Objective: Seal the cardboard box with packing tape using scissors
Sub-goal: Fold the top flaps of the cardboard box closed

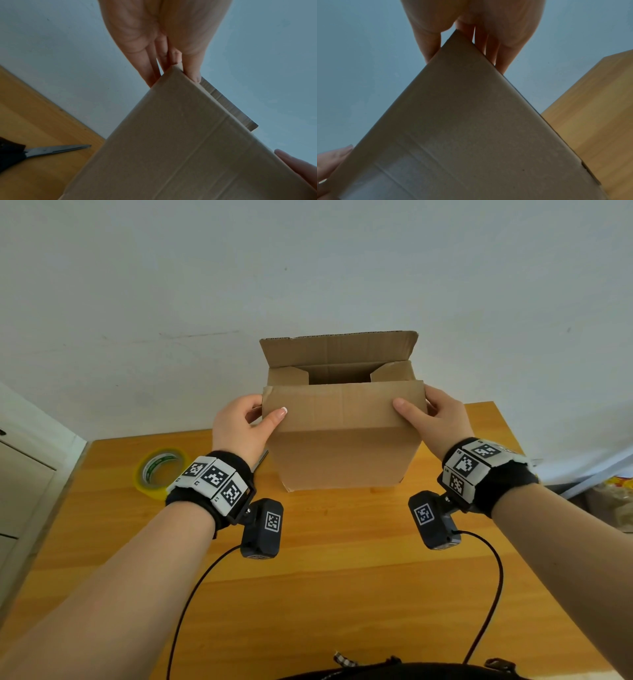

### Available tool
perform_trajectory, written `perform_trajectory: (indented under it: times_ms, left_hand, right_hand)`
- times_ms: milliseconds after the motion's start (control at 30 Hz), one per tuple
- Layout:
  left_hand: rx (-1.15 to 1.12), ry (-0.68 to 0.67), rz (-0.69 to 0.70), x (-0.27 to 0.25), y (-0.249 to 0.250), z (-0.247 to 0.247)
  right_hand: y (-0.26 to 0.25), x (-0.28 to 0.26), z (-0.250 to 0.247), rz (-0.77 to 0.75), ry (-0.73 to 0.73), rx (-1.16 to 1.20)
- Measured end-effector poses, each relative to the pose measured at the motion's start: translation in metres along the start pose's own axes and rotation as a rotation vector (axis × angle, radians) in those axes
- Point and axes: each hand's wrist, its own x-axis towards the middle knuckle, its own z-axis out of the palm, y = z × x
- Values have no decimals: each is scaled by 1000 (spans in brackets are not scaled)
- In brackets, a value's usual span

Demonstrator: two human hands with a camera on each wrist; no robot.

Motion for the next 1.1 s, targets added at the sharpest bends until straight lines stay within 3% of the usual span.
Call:
perform_trajectory:
  times_ms: [167,300,467,567,767,967,1100]
  left_hand:
    - [-6,-30,-17,-1,1,-3]
    - [49,-144,7,-4,1,-6]
    - [194,-184,66,-1,-10,-4]
    - [155,-177,65,-2,-8,-4]
    - [96,-79,25,-4,1,-4]
    - [27,-3,40,-7,-1,2]
    - [-143,35,-112,-9,1,4]
  right_hand:
    - [-3,0,-2,17,-34,69]
    - [-3,1,-7,47,-101,91]
    - [-5,0,-13,-18,-135,-227]
    - [-8,0,-12,-48,-131,-292]
    - [-2,-3,-9,27,-128,-61]
    - [3,-2,-4,-5,-27,-41]
    - [6,0,-1,9,-4,-33]
